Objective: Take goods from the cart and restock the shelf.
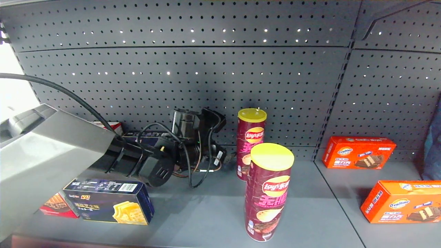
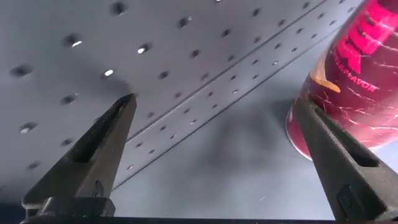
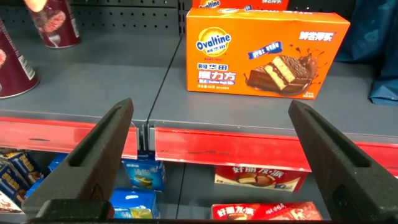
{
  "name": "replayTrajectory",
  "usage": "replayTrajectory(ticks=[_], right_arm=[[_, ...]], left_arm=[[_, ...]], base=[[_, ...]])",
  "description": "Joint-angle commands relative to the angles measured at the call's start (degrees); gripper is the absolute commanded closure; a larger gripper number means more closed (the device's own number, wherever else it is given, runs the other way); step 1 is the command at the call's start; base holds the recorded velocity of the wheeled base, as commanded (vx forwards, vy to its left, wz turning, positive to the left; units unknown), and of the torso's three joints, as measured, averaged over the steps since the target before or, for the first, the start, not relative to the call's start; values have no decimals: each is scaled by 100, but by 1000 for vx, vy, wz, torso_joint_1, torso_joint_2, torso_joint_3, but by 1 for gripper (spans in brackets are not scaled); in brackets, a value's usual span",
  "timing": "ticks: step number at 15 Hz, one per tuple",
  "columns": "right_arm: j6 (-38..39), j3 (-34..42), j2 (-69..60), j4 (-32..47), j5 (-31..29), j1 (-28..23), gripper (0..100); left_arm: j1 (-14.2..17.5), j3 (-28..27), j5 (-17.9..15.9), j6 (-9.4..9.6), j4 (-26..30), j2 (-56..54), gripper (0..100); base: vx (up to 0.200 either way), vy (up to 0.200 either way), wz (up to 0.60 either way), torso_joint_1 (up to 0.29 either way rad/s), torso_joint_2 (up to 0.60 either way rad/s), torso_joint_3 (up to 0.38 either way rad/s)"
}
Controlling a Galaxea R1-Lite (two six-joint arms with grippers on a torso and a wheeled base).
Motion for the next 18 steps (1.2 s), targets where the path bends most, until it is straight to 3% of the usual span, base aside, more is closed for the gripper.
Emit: replayTrajectory(ticks=[1,7,11,14,18], right_arm=[[-2,0,7,0,3,4,0],[-2,0,7,0,3,4,0],[-2,0,7,0,3,4,0],[-2,0,7,0,3,4,0],[-2,0,7,0,3,4,0]], left_arm=[[-6,-61,1,2,3,92,0],[170,-70,27,19,-67,-57,0],[240,97,53,142,3,-1033,0],[275,1240,211,134,65,-2386,0],[917,2708,378,142,302,-4232,0]], base=[[0,0,0,0,0,0],[0,0,0,0,0,0],[0,0,0,0,0,0],[0,0,0,0,0,0],[0,0,0,0,0,0]])
